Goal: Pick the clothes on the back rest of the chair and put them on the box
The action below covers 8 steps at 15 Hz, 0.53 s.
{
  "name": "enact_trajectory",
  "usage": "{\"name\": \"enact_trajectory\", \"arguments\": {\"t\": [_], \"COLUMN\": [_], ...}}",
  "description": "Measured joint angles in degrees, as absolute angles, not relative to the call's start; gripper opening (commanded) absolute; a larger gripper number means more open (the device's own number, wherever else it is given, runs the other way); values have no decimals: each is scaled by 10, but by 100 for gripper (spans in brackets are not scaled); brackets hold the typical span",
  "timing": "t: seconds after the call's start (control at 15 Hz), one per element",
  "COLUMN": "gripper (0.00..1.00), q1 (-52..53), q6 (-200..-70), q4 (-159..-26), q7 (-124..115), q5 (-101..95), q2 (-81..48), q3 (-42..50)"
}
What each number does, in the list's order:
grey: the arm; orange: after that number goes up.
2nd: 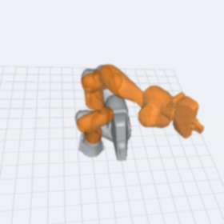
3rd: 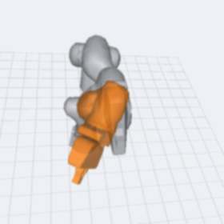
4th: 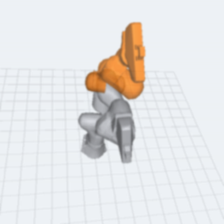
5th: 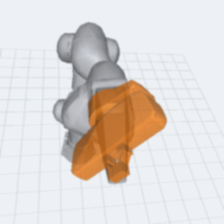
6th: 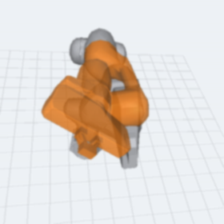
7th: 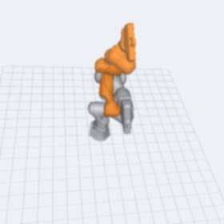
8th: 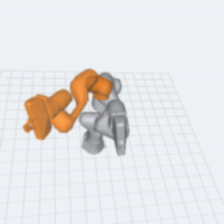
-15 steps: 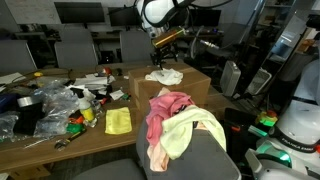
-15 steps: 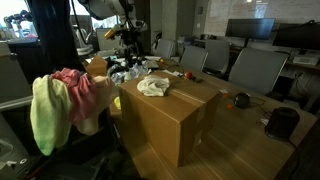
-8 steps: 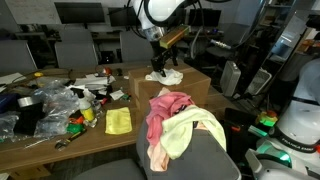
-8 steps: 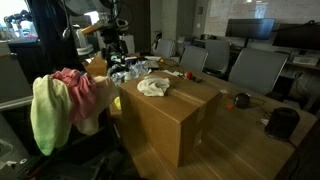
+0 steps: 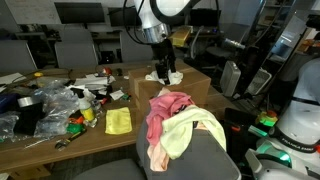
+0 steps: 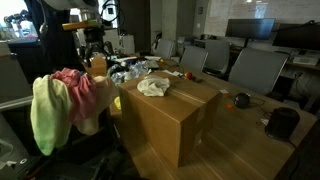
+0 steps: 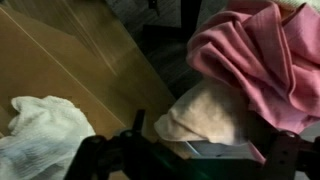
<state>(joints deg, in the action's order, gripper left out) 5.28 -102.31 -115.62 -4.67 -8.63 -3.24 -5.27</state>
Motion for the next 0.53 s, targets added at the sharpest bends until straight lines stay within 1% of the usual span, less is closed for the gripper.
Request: {"name": "enact_trajectory", "arguments": {"t": [0.53], "gripper": [100], "q1": [60], "q6": [-1032], "q4": [-1174], "q7": [169], "q5": [40], "q2": [-34], "q3": [-70]}}
